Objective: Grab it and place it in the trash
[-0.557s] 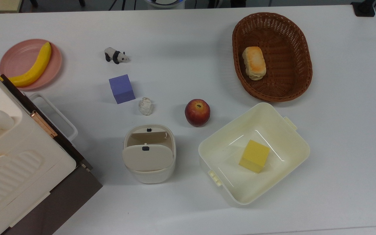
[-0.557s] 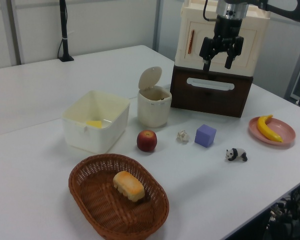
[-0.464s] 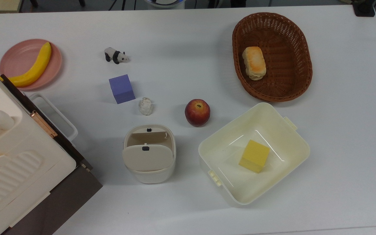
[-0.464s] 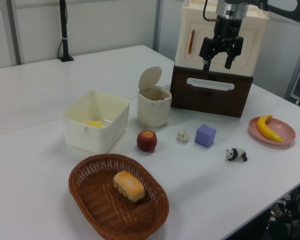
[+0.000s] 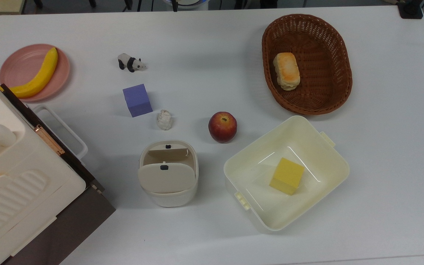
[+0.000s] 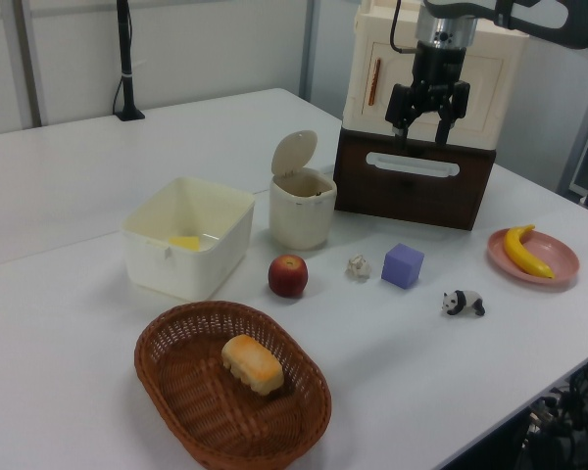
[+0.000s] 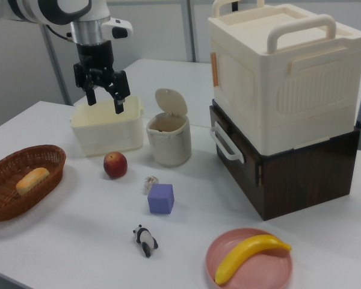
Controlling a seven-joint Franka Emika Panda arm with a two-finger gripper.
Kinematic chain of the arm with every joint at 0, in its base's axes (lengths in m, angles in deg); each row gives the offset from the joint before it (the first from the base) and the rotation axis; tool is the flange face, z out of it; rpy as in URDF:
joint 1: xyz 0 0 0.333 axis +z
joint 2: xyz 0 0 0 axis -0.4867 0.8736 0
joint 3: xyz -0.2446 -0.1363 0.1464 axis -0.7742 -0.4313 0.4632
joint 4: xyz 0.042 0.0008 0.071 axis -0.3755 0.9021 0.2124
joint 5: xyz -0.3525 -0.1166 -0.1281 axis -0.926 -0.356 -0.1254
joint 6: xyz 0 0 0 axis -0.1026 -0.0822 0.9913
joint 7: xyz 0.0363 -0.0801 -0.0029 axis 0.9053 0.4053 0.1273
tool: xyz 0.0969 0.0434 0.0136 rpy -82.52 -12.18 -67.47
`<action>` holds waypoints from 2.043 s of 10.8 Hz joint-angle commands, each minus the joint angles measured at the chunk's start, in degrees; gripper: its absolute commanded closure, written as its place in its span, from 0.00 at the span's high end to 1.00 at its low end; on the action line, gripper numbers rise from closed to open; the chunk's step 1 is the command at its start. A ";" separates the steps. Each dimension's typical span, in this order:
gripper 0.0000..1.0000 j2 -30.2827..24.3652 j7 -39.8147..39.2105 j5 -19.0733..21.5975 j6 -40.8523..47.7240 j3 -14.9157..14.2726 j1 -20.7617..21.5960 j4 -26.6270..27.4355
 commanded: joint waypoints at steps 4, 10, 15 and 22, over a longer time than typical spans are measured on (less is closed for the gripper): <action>1.00 1.54 -0.69 -0.86 0.31 0.42 0.53 -2.06; 1.00 -0.04 14.58 -0.77 -9.52 1.21 0.53 13.21; 1.00 4.53 17.32 -1.83 -19.10 3.05 0.97 17.01; 1.00 11.91 -32.06 -16.58 -29.05 8.77 -0.26 16.31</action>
